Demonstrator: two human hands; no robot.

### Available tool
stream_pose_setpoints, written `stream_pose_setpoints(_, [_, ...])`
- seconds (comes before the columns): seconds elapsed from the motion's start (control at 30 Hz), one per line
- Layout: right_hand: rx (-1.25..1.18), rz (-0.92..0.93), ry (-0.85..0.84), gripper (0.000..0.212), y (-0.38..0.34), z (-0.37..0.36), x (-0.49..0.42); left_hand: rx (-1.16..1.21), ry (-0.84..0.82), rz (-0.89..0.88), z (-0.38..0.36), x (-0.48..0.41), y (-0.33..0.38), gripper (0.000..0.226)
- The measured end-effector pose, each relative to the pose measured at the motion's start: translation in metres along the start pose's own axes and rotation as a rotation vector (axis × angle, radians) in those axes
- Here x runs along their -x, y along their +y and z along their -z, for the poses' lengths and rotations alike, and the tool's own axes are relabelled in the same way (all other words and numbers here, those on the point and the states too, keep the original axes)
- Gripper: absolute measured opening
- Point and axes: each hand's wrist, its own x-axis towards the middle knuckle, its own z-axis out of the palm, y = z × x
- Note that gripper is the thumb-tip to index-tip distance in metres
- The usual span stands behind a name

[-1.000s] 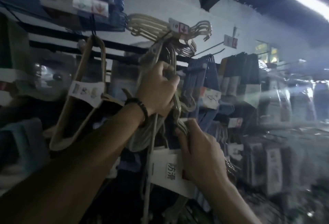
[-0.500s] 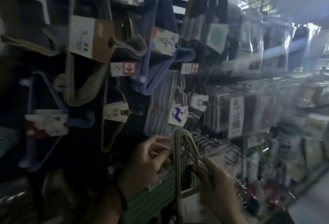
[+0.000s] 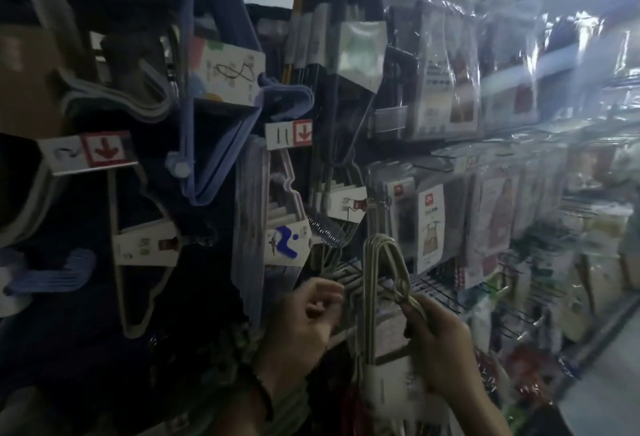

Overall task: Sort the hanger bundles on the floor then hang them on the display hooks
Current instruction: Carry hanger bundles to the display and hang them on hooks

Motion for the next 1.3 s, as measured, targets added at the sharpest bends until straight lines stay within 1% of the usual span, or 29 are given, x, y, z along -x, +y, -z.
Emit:
stream_pose_setpoints(0.07, [0.019,0.019,0.013,0.020,-0.006,0.003,-0.021,-0.010,-0.014,-0.065,0.001,-0.028,0.014,0.024])
stream_pose_setpoints(0.2, [0.034,0.015,0.044,0.016,-0.014,0.012,-0.064,-0.079,-0.041,-0.213,0.000,-0.077,0.048,0.026])
stream_pose_setpoints(0.33, [0.004,0.041,0.091,0.013,-0.011,0.019,-0.104,-0.159,0.042,-0.337,-0.012,-0.123,0.072,0.032])
stream_pose_setpoints(0.4, [-0.015,0.056,0.110,0.013,-0.007,0.020,-0.125,-0.194,0.084,-0.371,-0.020,-0.146,0.081,0.037])
stream_pose_setpoints(0.5, [-0.062,0.079,0.079,0.016,0.003,0.019,-0.160,-0.225,0.157,-0.411,-0.032,-0.174,0.095,0.044])
stream_pose_setpoints(0.63, [-0.126,0.126,0.018,0.015,0.014,0.018,-0.212,-0.234,0.213,-0.460,-0.051,-0.201,0.112,0.036])
stream_pose_setpoints(0.73, [-0.143,0.190,-0.010,0.010,0.014,0.017,-0.246,-0.253,0.274,-0.467,-0.065,-0.219,0.120,0.036])
stream_pose_setpoints(0.8, [-0.133,0.210,-0.026,0.011,0.011,0.015,-0.258,-0.273,0.332,-0.526,-0.072,-0.226,0.124,0.039])
stream_pose_setpoints(0.87, [-0.155,0.210,-0.049,0.011,0.009,0.014,-0.265,-0.341,0.394,-0.628,-0.078,-0.230,0.126,0.043])
stream_pose_setpoints(0.93, [-0.244,0.241,-0.063,0.010,0.006,0.010,-0.269,-0.441,0.442,-0.710,-0.079,-0.231,0.128,0.048])
stream_pose_setpoints(1.0, [-0.304,0.299,-0.057,0.011,0.002,0.008,-0.272,-0.504,0.470,-0.735,-0.074,-0.231,0.133,0.054])
stream_pose_setpoints(1.1, [-0.330,0.360,-0.024,0.014,-0.002,0.005,-0.281,-0.542,0.439,-0.749,-0.070,-0.230,0.139,0.066])
stream_pose_setpoints(1.2, [-0.308,0.363,-0.008,0.015,-0.005,0.002,-0.290,-0.550,0.406,-0.761,-0.069,-0.232,0.140,0.074])
stream_pose_setpoints(1.3, [-0.283,0.365,0.005,0.017,-0.003,-0.003,-0.296,-0.586,0.416,-0.769,-0.067,-0.237,0.139,0.082])
